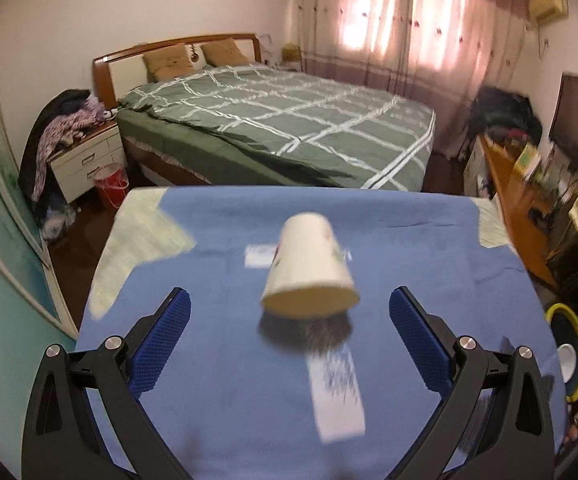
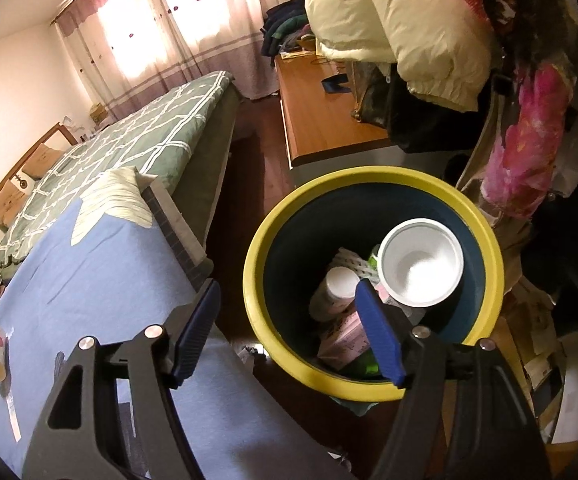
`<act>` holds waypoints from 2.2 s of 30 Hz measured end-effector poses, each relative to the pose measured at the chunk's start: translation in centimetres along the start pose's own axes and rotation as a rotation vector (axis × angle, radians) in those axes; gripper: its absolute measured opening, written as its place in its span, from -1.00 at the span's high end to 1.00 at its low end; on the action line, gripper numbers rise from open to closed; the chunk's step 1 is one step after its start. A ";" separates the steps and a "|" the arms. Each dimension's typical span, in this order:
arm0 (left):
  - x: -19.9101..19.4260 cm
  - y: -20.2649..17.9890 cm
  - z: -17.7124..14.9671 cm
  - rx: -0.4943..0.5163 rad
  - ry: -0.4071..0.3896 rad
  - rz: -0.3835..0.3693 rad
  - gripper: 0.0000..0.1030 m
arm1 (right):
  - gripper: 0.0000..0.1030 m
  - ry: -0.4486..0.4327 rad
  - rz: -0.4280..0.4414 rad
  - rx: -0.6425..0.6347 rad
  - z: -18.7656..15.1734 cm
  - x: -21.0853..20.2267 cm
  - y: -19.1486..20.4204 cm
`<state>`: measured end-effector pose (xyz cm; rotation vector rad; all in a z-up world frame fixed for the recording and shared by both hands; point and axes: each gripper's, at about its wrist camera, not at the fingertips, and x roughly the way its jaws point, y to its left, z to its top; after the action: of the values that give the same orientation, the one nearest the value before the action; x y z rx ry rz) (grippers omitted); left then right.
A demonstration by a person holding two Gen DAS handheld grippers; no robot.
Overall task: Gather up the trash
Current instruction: 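Grasp the upside-down paper cup with leaf print with the left gripper, then carry the paper cup over the bin and drop it with the left gripper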
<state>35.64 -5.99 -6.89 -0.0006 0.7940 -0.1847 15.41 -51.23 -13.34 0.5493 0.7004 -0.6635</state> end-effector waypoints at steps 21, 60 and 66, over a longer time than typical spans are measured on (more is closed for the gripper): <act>15.3 -3.1 4.9 0.036 0.384 0.055 -0.50 | -0.35 0.037 0.050 0.009 -0.2 0.7 -0.1; -2.6 -44.2 -9.4 0.531 0.314 -0.547 -0.21 | -0.35 -0.092 0.035 0.012 0.5 -8.3 -15.5; -0.7 -48.7 -11.3 0.548 0.342 -0.540 -0.29 | -0.36 -0.098 0.032 0.056 0.7 -8.5 -18.3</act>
<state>19.15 -52.97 -10.95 0.3445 1.0507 -0.9298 -2.20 -60.79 -11.01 0.5743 0.5821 -0.6775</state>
